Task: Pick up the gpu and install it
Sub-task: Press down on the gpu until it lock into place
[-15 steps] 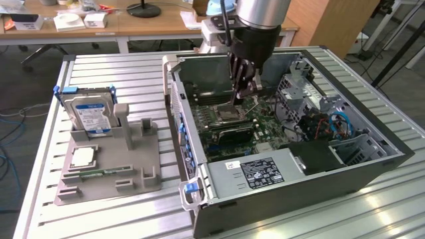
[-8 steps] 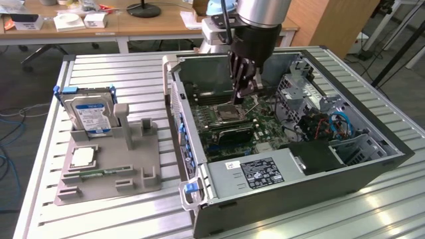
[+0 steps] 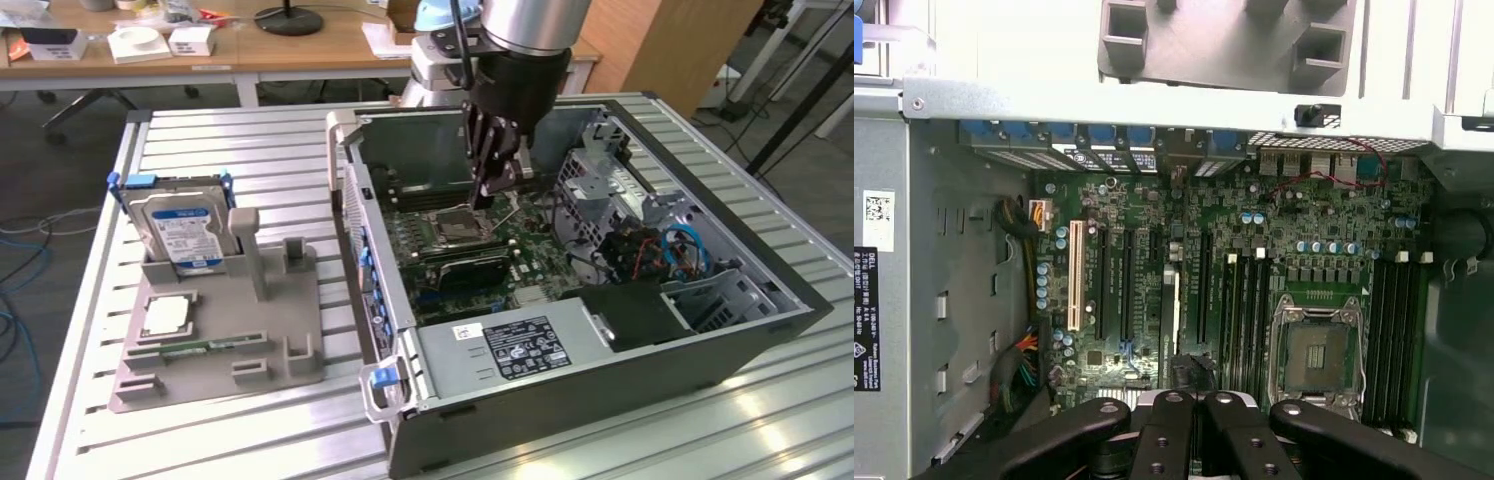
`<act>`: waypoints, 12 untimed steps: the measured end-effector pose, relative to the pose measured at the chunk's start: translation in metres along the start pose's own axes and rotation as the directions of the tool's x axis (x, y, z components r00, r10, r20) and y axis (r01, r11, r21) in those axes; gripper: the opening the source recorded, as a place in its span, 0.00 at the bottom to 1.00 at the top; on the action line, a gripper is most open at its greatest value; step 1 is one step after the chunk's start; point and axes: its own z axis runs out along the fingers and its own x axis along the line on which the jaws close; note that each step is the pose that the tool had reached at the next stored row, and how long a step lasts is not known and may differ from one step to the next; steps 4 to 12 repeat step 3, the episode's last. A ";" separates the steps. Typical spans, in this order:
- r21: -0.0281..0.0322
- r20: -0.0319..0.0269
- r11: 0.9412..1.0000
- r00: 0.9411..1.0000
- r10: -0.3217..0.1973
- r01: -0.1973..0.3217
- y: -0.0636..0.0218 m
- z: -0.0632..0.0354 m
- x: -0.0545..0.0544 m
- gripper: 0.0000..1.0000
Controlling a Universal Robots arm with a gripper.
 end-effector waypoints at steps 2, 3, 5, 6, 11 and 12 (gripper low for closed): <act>0.000 0.000 1.000 1.000 0.000 0.000 0.0000 0.0000 0.000 0.10; 0.000 0.000 1.000 1.000 0.000 0.000 0.0000 0.0000 0.000 0.10; 0.000 0.000 1.000 1.000 0.000 0.000 0.0000 0.0000 0.000 0.10; 0.000 0.000 1.000 1.000 0.000 0.000 0.0000 0.0000 0.000 0.10; 0.000 0.000 1.000 1.000 0.000 0.000 0.0000 0.0000 0.000 0.10; 0.000 0.000 1.000 1.000 0.000 0.000 0.0000 0.0000 0.000 0.10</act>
